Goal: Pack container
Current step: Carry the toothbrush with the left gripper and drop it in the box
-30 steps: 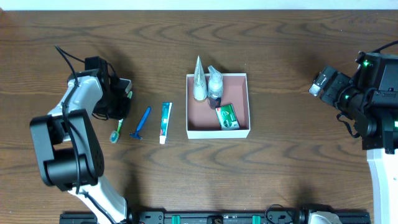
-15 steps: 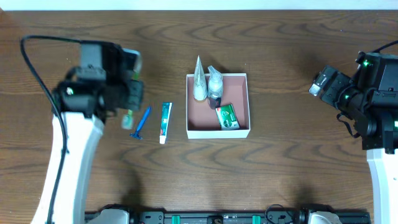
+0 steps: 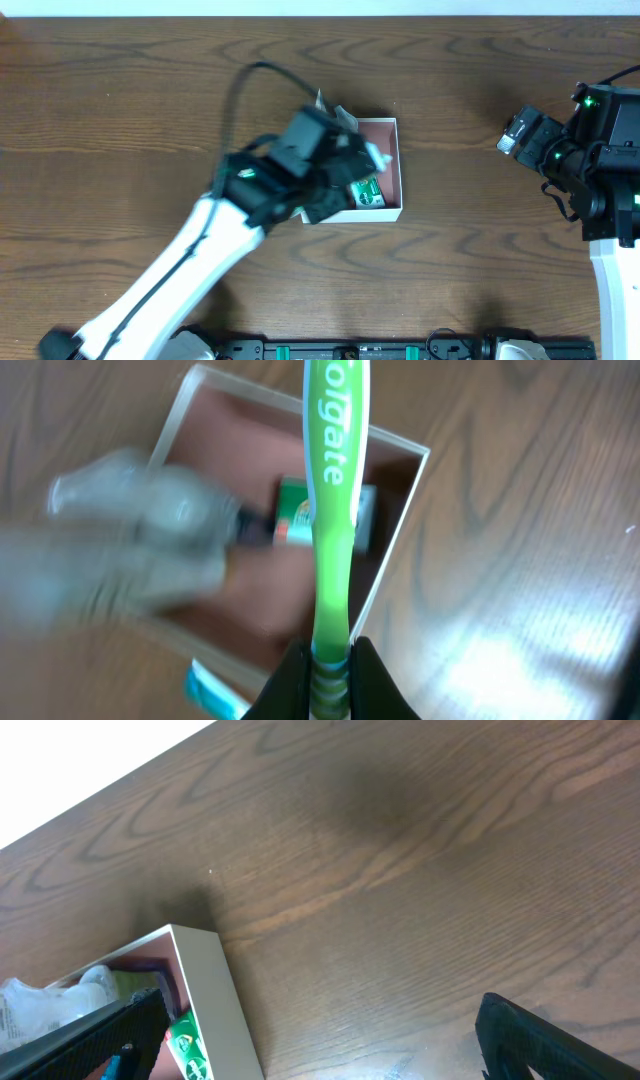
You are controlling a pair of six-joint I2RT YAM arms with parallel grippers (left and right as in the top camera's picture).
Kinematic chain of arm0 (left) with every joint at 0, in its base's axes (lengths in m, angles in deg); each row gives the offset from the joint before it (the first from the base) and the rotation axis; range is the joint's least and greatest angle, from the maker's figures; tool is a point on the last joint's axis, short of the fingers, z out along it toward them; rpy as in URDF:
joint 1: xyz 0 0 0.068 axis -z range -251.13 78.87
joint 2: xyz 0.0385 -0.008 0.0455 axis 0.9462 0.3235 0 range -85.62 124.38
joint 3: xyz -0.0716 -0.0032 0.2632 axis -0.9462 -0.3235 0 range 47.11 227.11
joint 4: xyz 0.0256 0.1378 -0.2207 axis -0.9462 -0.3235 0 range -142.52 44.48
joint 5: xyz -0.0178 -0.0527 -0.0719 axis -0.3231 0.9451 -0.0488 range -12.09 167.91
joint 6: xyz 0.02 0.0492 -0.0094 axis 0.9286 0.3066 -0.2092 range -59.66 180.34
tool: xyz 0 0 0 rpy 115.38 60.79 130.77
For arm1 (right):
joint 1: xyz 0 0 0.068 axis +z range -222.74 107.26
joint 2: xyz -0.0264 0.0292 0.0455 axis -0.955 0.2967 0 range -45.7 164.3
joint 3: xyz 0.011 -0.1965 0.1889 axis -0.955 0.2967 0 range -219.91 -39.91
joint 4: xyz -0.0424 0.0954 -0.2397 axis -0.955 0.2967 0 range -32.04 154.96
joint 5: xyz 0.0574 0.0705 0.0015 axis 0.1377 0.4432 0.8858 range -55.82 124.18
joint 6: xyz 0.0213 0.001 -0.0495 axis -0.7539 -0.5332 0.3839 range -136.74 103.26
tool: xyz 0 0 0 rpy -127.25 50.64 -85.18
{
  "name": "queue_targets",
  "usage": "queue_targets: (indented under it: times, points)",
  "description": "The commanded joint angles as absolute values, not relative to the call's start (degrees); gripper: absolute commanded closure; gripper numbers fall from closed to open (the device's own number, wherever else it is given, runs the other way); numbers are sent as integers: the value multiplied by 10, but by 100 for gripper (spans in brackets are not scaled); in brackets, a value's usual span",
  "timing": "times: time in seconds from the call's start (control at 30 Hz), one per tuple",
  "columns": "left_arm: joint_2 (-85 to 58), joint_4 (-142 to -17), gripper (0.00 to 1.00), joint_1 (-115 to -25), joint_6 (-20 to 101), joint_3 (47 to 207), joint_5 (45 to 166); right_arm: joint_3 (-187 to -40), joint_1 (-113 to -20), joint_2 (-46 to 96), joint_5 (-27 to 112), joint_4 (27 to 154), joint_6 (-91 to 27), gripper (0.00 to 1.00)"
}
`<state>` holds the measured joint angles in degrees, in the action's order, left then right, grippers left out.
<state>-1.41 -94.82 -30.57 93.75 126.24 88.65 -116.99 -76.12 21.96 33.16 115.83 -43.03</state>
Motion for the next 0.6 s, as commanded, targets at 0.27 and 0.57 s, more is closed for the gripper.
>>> queue_targets:
  times: [0.27,0.57]
  points:
    - [183,-866,94,-295,1105,1256,802,-1175,-765,221,331,1159,-422,1]
    - [146,-871,67,-296,1005,1271,787,-1175,-765,221,331,1159,-422,1]
